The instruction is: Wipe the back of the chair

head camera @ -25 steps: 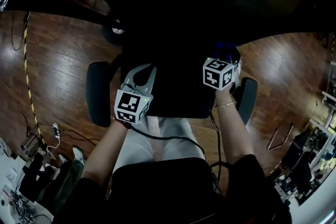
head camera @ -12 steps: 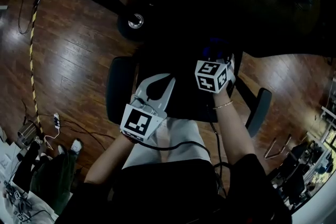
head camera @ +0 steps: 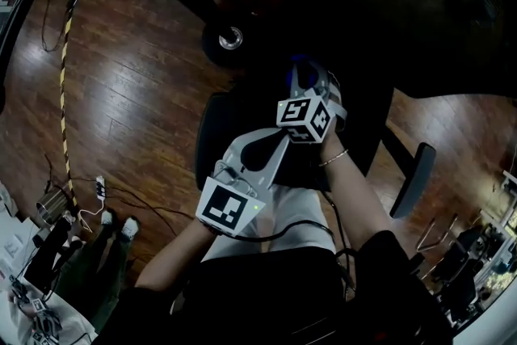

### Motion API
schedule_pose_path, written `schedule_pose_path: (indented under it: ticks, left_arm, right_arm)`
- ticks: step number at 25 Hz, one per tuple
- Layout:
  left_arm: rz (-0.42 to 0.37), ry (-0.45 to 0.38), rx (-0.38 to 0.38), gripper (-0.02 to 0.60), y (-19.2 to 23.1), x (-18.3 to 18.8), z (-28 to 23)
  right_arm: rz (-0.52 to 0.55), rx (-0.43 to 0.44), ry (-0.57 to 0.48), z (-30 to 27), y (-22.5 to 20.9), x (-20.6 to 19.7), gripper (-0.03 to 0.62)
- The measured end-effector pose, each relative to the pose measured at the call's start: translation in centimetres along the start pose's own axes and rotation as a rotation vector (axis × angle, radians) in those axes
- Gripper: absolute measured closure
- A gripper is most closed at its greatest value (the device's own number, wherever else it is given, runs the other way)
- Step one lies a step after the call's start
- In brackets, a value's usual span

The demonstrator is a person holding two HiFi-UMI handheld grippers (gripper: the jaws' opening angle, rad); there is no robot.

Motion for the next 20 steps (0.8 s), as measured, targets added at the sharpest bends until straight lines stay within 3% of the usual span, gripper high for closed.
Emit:
schedule_pose_path:
  ticks: [6,9,11,16,20]
  left_arm:
    - [0.021,-0.017,0.004,0.574,0.5,0.9,1.6]
    - [0.03,-0.029,-0.013,0.574,0.3,1.3,2.1]
    - [0.028,-0.024,-0.025,0.574,-0.3,1.5,2.4]
    - [0.016,0.01,-0.04,0.574,-2.0,1.1,1.4]
    - [0.016,0.034,-0.026,0.574,-3.8,0.8,-0.4]
  right_arm:
    - [0.012,0.132,-0.148,-0.4,2.8,4.3,0.56]
    - [-0.119,0.226,-0.266,0.2,3.0,5.2,0.56]
    - [-0.179,0.235,-0.317,2.0,2.4,4.5,0.56]
    - [-0.196,0.124,-0.315,9.0,-1.8,-1.3,0.56]
    - [-0.282,-0.145,-0.103,14.3,-7.3,-10.4,0.559]
Point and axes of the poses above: the fingertips, and each gripper's own axes: z backward along the fingers, y to its left, x out of its top, the point moved 6 cm from there along z, backward along the fingers, and after that the axes turned 11 degrees about x, right-handed, at the moved point
